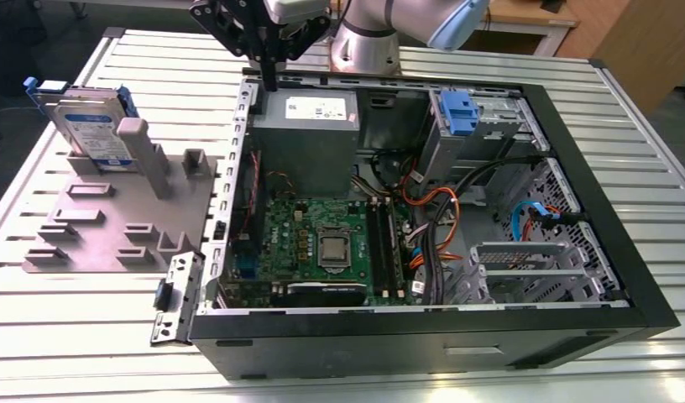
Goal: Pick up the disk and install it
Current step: 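Reach for the disk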
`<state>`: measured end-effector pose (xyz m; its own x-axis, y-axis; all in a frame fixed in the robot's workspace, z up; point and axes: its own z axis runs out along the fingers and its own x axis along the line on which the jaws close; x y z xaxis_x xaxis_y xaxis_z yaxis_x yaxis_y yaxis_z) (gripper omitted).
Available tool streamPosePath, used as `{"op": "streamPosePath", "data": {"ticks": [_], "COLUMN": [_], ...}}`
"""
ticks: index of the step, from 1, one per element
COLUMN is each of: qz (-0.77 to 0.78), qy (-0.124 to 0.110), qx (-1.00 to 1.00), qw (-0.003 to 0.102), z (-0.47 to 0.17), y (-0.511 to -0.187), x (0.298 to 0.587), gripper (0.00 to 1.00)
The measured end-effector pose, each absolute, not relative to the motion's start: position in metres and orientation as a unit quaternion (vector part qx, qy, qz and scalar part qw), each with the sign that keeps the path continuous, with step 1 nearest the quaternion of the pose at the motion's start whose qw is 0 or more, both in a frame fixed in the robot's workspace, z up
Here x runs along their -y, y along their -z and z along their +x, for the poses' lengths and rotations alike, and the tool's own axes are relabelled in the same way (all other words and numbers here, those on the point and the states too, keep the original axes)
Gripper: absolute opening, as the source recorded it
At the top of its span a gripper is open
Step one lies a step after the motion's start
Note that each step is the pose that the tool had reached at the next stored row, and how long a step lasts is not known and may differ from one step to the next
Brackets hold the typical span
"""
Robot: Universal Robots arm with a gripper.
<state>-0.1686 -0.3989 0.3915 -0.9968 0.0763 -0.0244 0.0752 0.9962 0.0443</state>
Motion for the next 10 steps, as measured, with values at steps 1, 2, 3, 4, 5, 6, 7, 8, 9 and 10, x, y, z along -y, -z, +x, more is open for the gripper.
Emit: {"op": "streamPosePath", "data": {"ticks": [1, 2, 3, 4, 5, 6, 7, 8, 9, 10], "qz": [0.038, 0.038, 0.038, 0.038, 0.038, 0.038, 0.038, 0.038, 0.038, 0.038], "qy": [-0.022, -0.022, -0.022, -0.022, -0.022, -0.022, -0.022, -0.022, -0.022, -0.022], "qx": [-0.999, -0.999, -0.999, -0.999, -0.999, -0.999, -0.999, -0.999, -0.999, -0.999], "qw": [0.013, 0.013, 0.013, 0.013, 0.013, 0.013, 0.013, 0.013, 0.013, 0.013], "z": [-0.1689, -0.1693, -0.1696, -0.1699, -0.1702, -0.1705, -0.1708, -0.1712, -0.1715, -0.1718], "y": [-0.3915, -0.3915, -0.3915, -0.3915, -0.3915, -0.3915, -0.3915, -0.3914, -0.3915, -0.3914], "x": [0.3988, 0.3988, 0.3988, 0.3988, 0.3988, 0.3988, 0.3988, 0.3988, 0.3988, 0.3988], "gripper": [0.11, 0.11, 0.11, 0.11, 0.11, 0.11, 0.11, 0.11, 0.11, 0.11]}}
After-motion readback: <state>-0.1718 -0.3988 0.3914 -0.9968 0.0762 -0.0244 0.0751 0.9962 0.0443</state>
